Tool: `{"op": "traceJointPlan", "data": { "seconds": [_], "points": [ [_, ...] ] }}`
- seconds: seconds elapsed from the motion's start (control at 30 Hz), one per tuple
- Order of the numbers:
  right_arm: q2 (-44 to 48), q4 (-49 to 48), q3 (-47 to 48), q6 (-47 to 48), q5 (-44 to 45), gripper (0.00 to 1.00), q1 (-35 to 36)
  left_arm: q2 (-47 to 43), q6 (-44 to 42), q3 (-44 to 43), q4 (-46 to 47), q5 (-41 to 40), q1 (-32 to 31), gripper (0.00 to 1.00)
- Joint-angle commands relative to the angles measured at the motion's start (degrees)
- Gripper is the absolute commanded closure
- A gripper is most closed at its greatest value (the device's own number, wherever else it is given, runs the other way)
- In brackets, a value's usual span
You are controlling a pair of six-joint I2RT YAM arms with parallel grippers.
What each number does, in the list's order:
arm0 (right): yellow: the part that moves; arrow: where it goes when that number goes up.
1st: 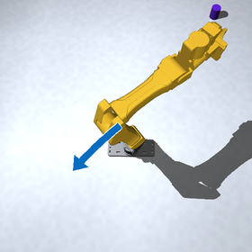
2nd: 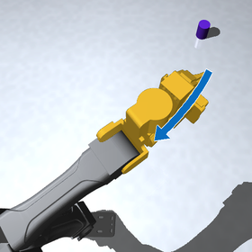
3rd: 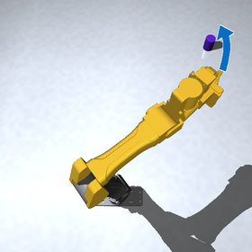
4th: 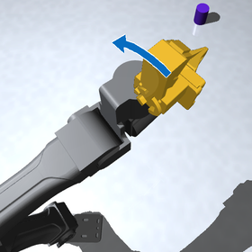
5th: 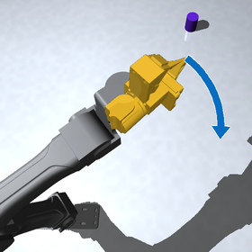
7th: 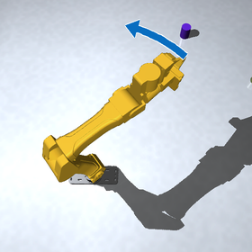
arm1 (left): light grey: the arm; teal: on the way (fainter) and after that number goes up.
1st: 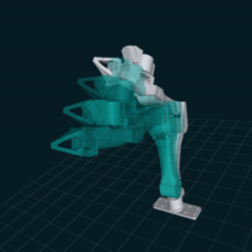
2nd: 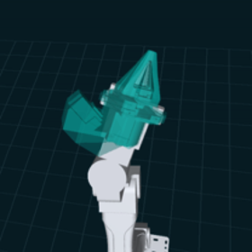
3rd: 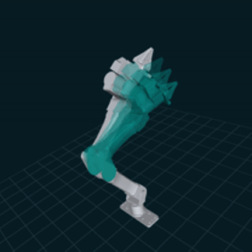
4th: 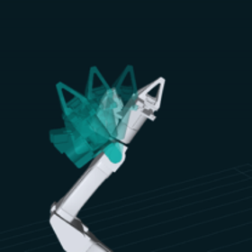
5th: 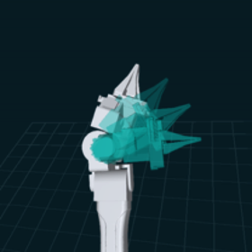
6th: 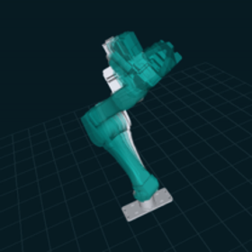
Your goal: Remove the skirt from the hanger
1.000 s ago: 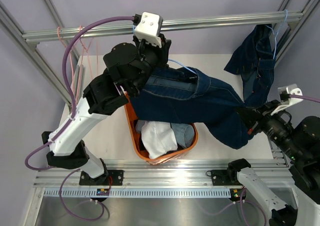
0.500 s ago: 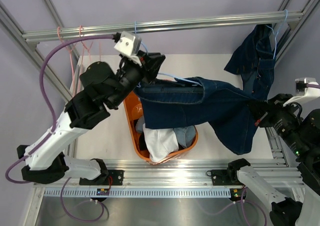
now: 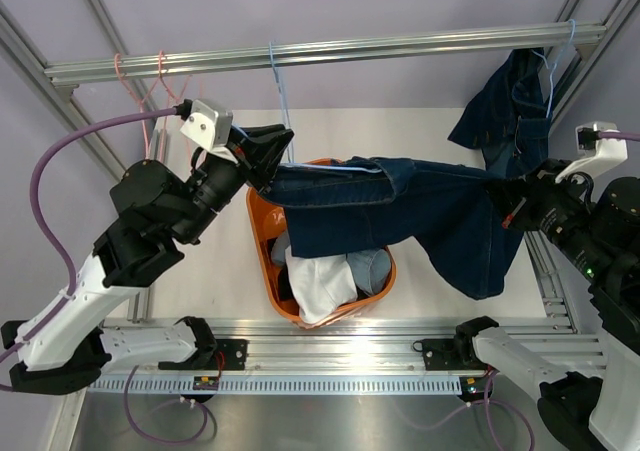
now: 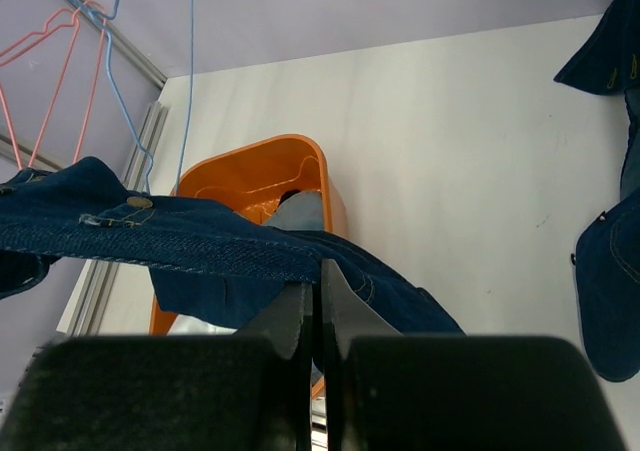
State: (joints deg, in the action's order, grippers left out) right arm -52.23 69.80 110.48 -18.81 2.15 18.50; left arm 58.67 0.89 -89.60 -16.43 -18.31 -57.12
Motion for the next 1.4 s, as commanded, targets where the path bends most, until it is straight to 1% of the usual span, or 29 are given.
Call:
{"op": "traceJointPlan", "data": {
  "seconds": [0.0,0.03,0.17,0.23,0.37,0.47,0.53,0.57,0.6,0.63,0.67,0.7,0.77,0.8,0.87,0.9,0.97,1.0,1.1,1.13,1.17,1.2,1.23,1.27,1.3,1.33,1.37],
  "points": [
    [3.4,0.7,3.5,3.9,26.3,1.0,-2.1,-9.9,-15.6,1.1,-5.2,-16.6,5.2,1.0],
    [2.9,1.1,4.0,3.9,26.6,1.0,-2.1,-10.8,-15.9,1.6,-5.5,-16.9,5.1,1.0],
    [-0.2,3.7,11.0,5.5,28.8,1.0,-2.1,-14.1,-16.0,5.3,-6.1,-17.7,5.1,1.0],
    [-1.3,4.2,12.4,6.1,29.6,1.0,-2.1,-15.9,-15.7,7.7,-5.5,-18.0,5.1,1.0],
    [-3.0,4.7,14.4,7.0,29.9,1.0,-2.1,-18.2,-16.3,8.0,-7.0,-19.5,5.2,1.0],
    [-4.1,4.9,16.0,6.5,28.0,1.0,-2.1,-19.5,-16.3,8.5,-7.5,-19.4,5.1,1.0],
    [-4.3,4.5,14.7,6.6,25.1,1.0,-2.1,-19.7,-15.7,7.8,-8.1,-19.0,5.2,1.0],
    [-4.1,3.3,13.5,7.5,23.1,1.0,-2.1,-19.4,-15.0,6.2,-8.5,-18.7,5.2,1.0],
    [-3.6,0.0,11.9,8.3,17.2,1.0,-2.1,-18.0,-13.8,5.2,-9.1,-17.9,5.2,1.0],
    [-3.5,-1.1,10.9,8.9,14.7,1.0,-2.1,-17.1,-13.1,3.9,-9.5,-17.2,5.1,1.0],
    [-3.8,-1.8,9.8,9.3,11.8,1.0,-2.1,-16.3,-11.9,2.0,-9.5,-14.5,5.2,1.0],
    [-4.3,-3.4,9.1,9.9,5.3,1.0,-2.1,-14.7,-11.1,1.0,-9.4,-13.0,5.2,1.0],
    [-4.5,-4.6,7.1,10.2,1.8,1.0,-2.1,-13.6,-9.7,-0.2,-8.8,-9.7,5.1,1.0],
    [-4.3,-5.1,6.7,10.2,-1.6,1.0,-2.1,-12.4,-8.1,-1.3,-8.6,-5.9,5.2,1.0],
    [-3.9,-6.4,5.1,10.5,-7.5,1.0,-2.1,-11.0,-6.1,-2.6,-9.1,-2.1,5.2,1.0],
    [-3.8,-7.3,4.9,10.4,-12.7,1.0,-2.1,-10.4,-5.7,-3.6,-9.1,-1.0,5.2,1.0],
    [-4.7,-7.7,6.6,10.2,-18.0,1.0,-2.1,-8.8,-4.8,-5.0,-9.9,0.3,5.1,1.0],
    [-5.3,-7.2,7.8,10.0,-22.1,1.0,-2.1,-8.1,-4.1,-5.8,-11.2,0.4,5.2,1.0],
    [-7.1,-8.2,13.9,7.7,-25.2,1.0,-2.1,-7.4,-2.7,-7.2,-11.8,1.1,5.2,1.0],
    [-8.8,-8.4,18.1,6.2,-26.6,1.0,-2.1,-7.4,-2.4,-7.5,-12.1,1.1,5.2,1.0],
    [-10.2,-8.6,20.2,4.8,-28.4,1.0,-2.1,-7.5,-1.8,-8.2,-12.7,1.9,5.2,1.0],
    [-12.4,-11.0,22.1,3.4,-32.9,1.0,-2.1,-7.8,-1.5,-8.6,-12.8,2.7,5.2,1.0],
    [-13.3,-13.4,24.0,-0.3,-36.1,1.0,-2.1,-8.0,-1.2,-8.7,-12.8,3.9,5.1,1.0],
    [-14.0,-20.1,24.5,-2.6,-38.9,1.0,-2.1,-8.2,-1.1,-9.0,-12.3,6.3,5.2,1.0],
    [-15.2,-24.1,24.8,-5.0,-42.9,1.0,-2.1,-8.6,-1.1,-9.2,-12.1,7.5,5.2,1.0],
    [-15.9,-28.2,25.4,-9.9,-44.9,1.0,-2.1,-8.8,0.3,-9.4,-11.7,8.1,5.2,1.0],
    [-16.7,-34.5,26.3,-11.8,-45.8,1.0,-2.0,-9.2,1.7,-9.7,-11.2,9.2,5.1,1.0]
  ]
}}
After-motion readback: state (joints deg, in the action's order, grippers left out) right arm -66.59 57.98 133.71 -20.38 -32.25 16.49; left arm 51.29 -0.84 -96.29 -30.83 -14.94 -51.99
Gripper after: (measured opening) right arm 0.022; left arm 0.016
